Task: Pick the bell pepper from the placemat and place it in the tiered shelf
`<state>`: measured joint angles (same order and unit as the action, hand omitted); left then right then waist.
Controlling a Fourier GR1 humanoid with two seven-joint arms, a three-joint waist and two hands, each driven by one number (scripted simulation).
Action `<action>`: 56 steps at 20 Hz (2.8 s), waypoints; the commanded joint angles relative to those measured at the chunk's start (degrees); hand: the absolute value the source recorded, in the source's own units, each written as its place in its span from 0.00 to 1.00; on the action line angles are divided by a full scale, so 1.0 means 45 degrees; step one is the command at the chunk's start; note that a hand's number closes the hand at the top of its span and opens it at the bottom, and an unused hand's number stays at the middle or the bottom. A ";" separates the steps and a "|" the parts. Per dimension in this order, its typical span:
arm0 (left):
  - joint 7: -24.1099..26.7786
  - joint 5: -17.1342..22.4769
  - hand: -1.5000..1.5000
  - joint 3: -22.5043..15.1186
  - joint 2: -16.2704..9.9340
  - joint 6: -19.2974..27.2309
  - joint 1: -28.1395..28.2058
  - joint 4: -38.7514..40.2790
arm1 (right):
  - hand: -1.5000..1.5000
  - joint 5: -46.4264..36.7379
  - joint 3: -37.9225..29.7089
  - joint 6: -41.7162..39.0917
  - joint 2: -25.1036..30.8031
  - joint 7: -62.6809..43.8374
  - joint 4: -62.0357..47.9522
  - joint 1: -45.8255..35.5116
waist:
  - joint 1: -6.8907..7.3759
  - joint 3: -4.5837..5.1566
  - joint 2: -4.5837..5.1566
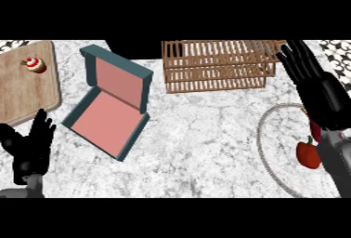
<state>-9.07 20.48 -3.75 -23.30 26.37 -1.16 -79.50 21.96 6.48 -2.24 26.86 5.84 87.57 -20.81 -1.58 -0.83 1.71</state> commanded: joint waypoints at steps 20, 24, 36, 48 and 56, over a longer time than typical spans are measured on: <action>-0.0571 0.0711 0.50 -0.1218 -0.0019 -0.3662 0.0389 0.0439 | 0.00 0.3347 -0.7178 -0.5566 0.0156 0.6081 -0.8797 0.9543 | 0.0161 0.0164 -0.0400; -0.0176 0.0477 0.50 -0.1214 0.0293 -0.4006 0.0345 0.0664 | 0.00 0.3132 -0.7139 -0.6084 0.1132 0.5214 -0.8296 0.9591 | 0.0299 0.0187 -0.0387; -0.1055 -0.0029 0.50 -0.0971 0.0582 -0.3638 -0.0609 0.0423 | 0.00 0.3632 -0.6596 -0.1211 0.2067 -0.2042 -0.2837 0.9067 | 0.0350 0.0205 -0.0368; -0.1034 -0.0127 0.50 -0.0321 0.0900 -0.4368 -0.0519 0.0826 | 0.00 0.1605 -0.5020 0.0083 0.2389 -0.6004 -0.1319 0.7675 | 0.0341 0.0193 -0.0378; -0.0797 -0.0981 0.50 -0.0280 0.1283 -0.4346 0.0296 0.0112 | 0.00 -0.0072 -0.4607 0.0829 0.1481 -0.7232 -0.1218 0.7307 | 0.0359 0.0186 -0.0383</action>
<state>-12.81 17.19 -5.31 -18.82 7.33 -0.98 -79.16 25.17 -14.85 0.17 35.69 -25.11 83.90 13.84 0.05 -0.16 -0.27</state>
